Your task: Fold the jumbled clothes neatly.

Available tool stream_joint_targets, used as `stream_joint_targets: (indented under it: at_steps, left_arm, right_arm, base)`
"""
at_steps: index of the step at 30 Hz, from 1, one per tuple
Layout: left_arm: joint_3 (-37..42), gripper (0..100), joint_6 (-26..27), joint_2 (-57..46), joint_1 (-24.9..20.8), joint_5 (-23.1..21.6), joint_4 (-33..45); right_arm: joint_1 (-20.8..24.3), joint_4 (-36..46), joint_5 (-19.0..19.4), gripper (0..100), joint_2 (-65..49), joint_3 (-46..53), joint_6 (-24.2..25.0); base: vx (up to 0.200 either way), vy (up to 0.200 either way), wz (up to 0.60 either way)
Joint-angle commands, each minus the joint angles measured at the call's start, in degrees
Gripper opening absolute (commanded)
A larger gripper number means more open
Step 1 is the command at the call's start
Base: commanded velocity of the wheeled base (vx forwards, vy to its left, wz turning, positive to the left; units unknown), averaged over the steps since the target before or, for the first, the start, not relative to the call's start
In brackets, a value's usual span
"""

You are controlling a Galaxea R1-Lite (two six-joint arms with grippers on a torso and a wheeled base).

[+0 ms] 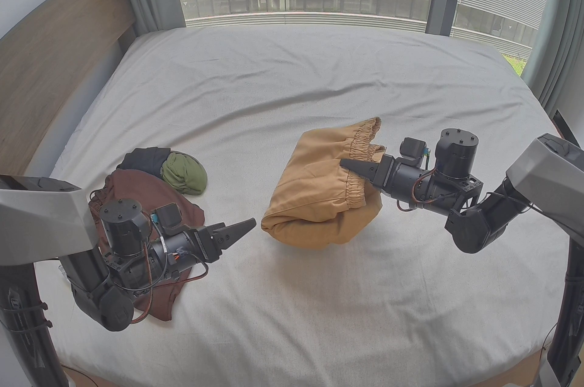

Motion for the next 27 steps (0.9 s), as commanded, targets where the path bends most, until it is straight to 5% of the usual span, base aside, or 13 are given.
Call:
stream_joint_targets:
  at_steps: [1, 27]
  left_arm:
    - [0.1, 100, 0.0, 0.0, 0.0, 0.0, 0.0]
    - [0.0, 100, -0.2, 0.7, 0.7, -0.2, 0.0]
  right_arm:
    - [-0.1, 1.1, 0.0, 0, 0.4, -1.1, -0.1]
    - [-2.6, 14.2, -0.3, 0, 17.5, -25.2, -0.8]
  base:
    - [0.000, 0.000, 0.00]
    - [0.000, 0.000, 0.00]
